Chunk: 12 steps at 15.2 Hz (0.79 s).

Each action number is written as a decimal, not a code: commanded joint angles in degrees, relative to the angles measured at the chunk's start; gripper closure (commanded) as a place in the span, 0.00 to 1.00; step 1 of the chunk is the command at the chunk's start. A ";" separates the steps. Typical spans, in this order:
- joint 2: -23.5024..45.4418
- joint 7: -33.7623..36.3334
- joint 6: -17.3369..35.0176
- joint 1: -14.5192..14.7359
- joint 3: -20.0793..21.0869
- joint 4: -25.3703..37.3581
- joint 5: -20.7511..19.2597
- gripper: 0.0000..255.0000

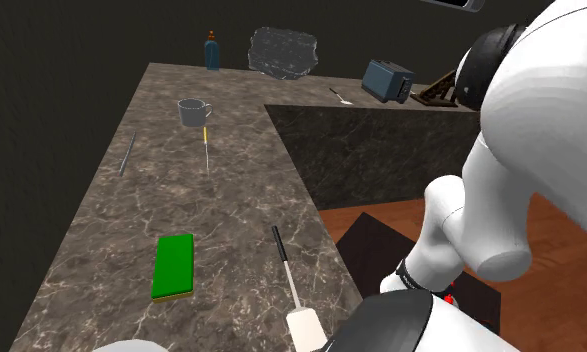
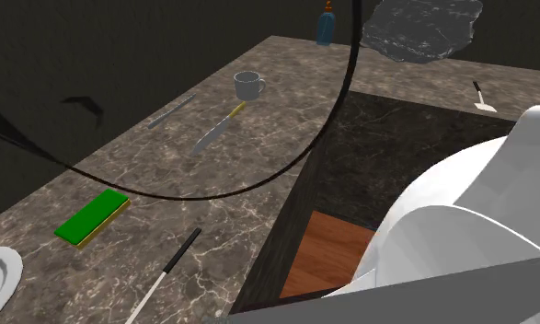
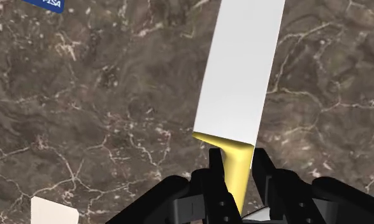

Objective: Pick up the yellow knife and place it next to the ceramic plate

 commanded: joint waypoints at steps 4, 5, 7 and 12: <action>9.97 9.39 -4.54 8.43 -0.10 10.54 -7.38 1.00; 11.92 10.83 -5.59 10.31 -0.37 12.89 -8.63 1.00; 16.12 13.57 -7.99 14.56 -1.11 18.32 -11.13 1.00; 17.29 14.44 -4.84 14.82 -1.92 16.02 -12.21 1.00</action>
